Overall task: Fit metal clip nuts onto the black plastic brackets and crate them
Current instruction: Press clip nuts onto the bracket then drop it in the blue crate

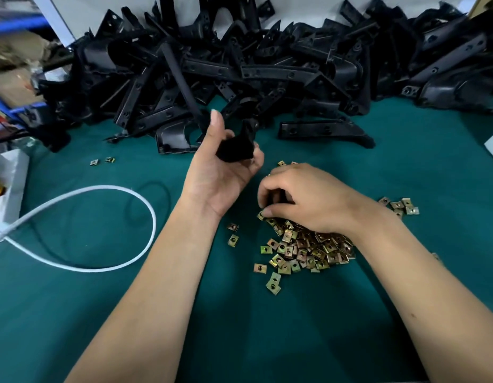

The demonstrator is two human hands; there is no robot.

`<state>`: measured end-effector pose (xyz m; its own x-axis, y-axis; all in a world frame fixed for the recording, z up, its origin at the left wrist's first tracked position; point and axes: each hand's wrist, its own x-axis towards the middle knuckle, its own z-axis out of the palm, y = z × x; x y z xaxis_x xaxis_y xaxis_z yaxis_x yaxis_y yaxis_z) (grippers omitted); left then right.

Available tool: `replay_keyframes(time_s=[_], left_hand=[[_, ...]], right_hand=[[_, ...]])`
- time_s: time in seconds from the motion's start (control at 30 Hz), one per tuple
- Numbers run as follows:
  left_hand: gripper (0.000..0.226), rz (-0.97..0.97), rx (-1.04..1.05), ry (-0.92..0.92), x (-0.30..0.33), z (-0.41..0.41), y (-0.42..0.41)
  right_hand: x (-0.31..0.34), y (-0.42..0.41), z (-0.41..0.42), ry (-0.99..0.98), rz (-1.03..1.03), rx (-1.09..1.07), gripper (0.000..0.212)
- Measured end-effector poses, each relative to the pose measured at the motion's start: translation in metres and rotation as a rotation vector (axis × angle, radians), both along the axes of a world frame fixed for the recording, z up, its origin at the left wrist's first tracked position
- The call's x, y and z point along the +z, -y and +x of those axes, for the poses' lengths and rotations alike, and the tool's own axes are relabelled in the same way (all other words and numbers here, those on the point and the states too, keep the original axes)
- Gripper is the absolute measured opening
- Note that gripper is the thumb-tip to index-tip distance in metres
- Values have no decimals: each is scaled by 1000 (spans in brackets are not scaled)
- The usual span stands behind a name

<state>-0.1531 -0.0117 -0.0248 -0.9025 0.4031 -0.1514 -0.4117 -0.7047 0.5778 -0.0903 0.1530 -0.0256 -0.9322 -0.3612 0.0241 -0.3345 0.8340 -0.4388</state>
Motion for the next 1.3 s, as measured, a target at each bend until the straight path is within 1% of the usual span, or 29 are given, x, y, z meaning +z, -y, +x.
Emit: replay_keyframes(time_s=[0.03, 0.07, 0.13, 0.17, 0.23, 0.3, 0.33, 0.37, 0.43, 0.5, 0.63, 0.77, 0.9, 1.1, 1.3], left_hand=[[43, -38, 40, 22, 0, -1, -1], [40, -49, 75, 54, 0, -2, -1], [21, 10, 107, 152, -1, -4, 2], [18, 34, 106, 178, -2, -4, 4], [22, 13, 91, 160, -3, -5, 7], [38, -103, 57, 103, -4, -6, 5], [48, -167, 35, 80, -5, -7, 4], [52, -221, 16, 52, -6, -8, 3], [44, -272, -38, -3, -6, -7, 2], [44, -304, -72, -34, -7, -4, 2], [50, -323, -37, -72, -7, 2, -5], [55, -237, 37, 6, -11, 6, -14], [62, -255, -2, -19, -8, 14, -19], [59, -264, -23, -37, -8, 16, -21], [57, -270, -47, -22, -8, 17, -21]], right_hand=[[-1, 1, 0, 0, -2, 5, 14], [-2, 1, 0, 1, 3, 5, 16], [-2, 1, 1, 10, 16, 6, 20], [-1, 1, 2, 14, 4, 7, 20], [0, -1, 2, 10, -106, -11, 17], [1, 0, 2, -5, -350, -79, 12], [1, 0, 2, 8, -519, -121, 10], [1, 0, 2, 27, -700, -163, 8], [1, 0, 1, 65, -1006, -247, 4], [-1, -1, 0, 62, -1150, -323, 7], [-5, 0, -1, 22, -1193, -382, 13], [-4, 6, 0, 13, -1242, -373, 15], [-4, 16, 2, 30, -1243, -364, 13], [-5, 19, 2, 39, -1242, -359, 10], [-3, 18, 3, 83, -1236, -360, 14]])
